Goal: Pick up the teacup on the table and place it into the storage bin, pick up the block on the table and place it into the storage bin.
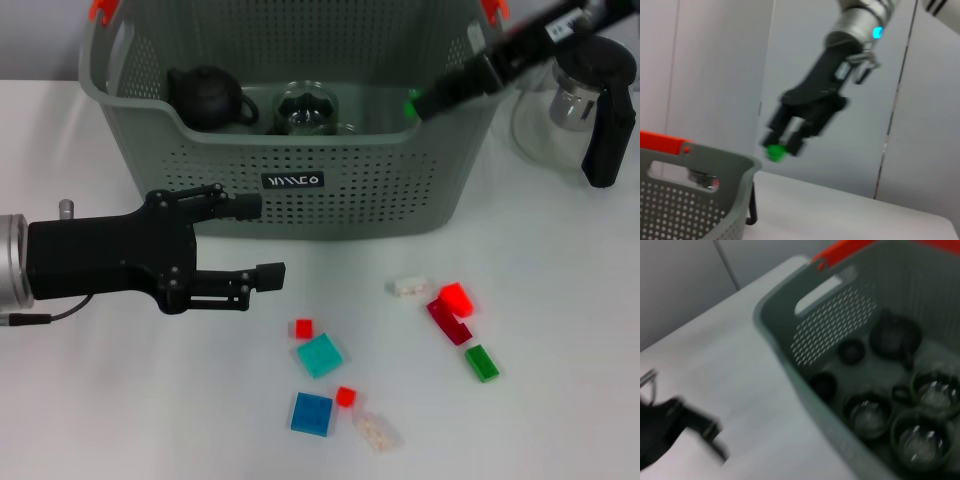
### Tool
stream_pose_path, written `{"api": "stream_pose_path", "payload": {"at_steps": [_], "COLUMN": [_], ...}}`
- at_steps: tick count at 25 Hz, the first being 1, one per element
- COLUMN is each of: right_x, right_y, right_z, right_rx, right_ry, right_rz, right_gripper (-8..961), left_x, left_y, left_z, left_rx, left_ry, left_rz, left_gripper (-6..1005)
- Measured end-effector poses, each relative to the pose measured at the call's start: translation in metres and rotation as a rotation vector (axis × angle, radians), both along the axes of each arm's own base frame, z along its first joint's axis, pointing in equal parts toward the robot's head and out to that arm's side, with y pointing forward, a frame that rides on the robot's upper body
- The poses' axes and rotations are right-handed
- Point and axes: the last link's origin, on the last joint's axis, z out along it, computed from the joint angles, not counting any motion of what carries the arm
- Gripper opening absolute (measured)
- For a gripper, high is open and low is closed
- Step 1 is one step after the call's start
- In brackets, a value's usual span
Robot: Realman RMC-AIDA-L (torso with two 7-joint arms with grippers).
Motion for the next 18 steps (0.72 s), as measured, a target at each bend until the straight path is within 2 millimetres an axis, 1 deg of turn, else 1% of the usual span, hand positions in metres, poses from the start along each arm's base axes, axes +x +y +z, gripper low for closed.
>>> {"api": "stream_pose_path", "payload": {"at_steps": [3, 7, 11, 14, 18], "right_x": [-0.004, -0.008, -0.012, -0.014, -0.016], "right_y": [0.019, 0.044, 0.067, 0.076, 0.078], "right_z": [-0.011, -0.031, -0.05, -0.063, -0.079], "right_rx": [0.04, 0.1, 0.217, 0.293, 0.345], "right_ry": [0.014, 0.04, 0.074, 0.095, 0.098], "right_rz": [0.015, 0.03, 0.041, 0.061, 0.107], "right_gripper": [441, 441, 442, 442, 443], "left_x": [0.001, 0.002, 0.003, 0.003, 0.003], "left_y": [-0.002, -0.001, 0.002, 0.003, 0.004], "left_z": [0.001, 0.001, 0.004, 0.006, 0.008], "left_rx": [-0.009, -0.007, 0.005, 0.014, 0.024], "left_ry": [-0.003, 0.0, 0.012, 0.022, 0.03], "left_rz": [-0.01, -0.02, -0.027, -0.032, -0.039], "left_gripper": [861, 861, 861, 861, 862]}}
